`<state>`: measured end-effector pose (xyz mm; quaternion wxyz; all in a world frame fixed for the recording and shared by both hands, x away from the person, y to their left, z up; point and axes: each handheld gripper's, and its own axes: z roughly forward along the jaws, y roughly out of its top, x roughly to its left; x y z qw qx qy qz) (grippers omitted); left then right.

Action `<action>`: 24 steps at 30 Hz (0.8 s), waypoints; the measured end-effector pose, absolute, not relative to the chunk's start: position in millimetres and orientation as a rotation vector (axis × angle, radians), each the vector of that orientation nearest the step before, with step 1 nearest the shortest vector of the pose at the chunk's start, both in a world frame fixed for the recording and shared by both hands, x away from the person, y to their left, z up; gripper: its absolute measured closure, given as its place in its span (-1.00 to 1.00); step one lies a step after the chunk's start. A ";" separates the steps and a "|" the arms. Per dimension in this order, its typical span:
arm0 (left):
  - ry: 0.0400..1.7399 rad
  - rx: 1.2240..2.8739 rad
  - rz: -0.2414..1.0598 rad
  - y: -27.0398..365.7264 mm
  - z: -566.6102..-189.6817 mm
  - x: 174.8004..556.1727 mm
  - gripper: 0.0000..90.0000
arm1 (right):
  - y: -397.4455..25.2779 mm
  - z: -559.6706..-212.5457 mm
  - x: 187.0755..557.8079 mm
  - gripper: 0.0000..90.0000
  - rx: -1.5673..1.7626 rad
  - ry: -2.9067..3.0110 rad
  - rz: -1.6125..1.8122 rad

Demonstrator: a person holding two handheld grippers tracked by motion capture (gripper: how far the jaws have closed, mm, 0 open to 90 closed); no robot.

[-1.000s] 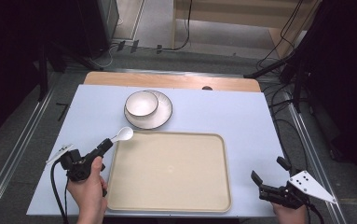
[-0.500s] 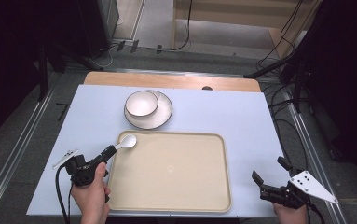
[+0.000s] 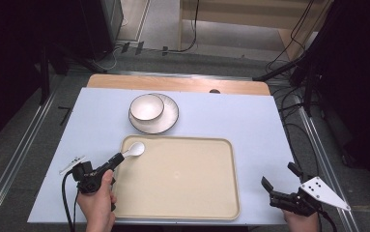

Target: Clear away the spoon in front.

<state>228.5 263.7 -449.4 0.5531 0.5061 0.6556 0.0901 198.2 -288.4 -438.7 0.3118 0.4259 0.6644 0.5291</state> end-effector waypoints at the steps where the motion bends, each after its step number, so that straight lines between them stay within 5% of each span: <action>1: 1.549 1.196 0.214 263.3 -449.4 228.6 0.91 | -288.4 -438.7 198.1 -1.00 1.125 1.751 1.397; 8: 1.545 1.216 0.209 263.3 -450.4 228.8 0.88 | -288.7 -438.4 197.8 -1.00 1.124 1.748 1.397; 18: 1.543 1.383 0.271 255.9 -443.9 229.0 0.31 | -288.7 -438.6 197.9 -1.00 1.126 1.750 1.396; 24: 1.525 1.467 0.275 249.8 -441.7 231.5 0.52 | -288.4 -438.7 198.1 -1.00 1.120 1.753 1.393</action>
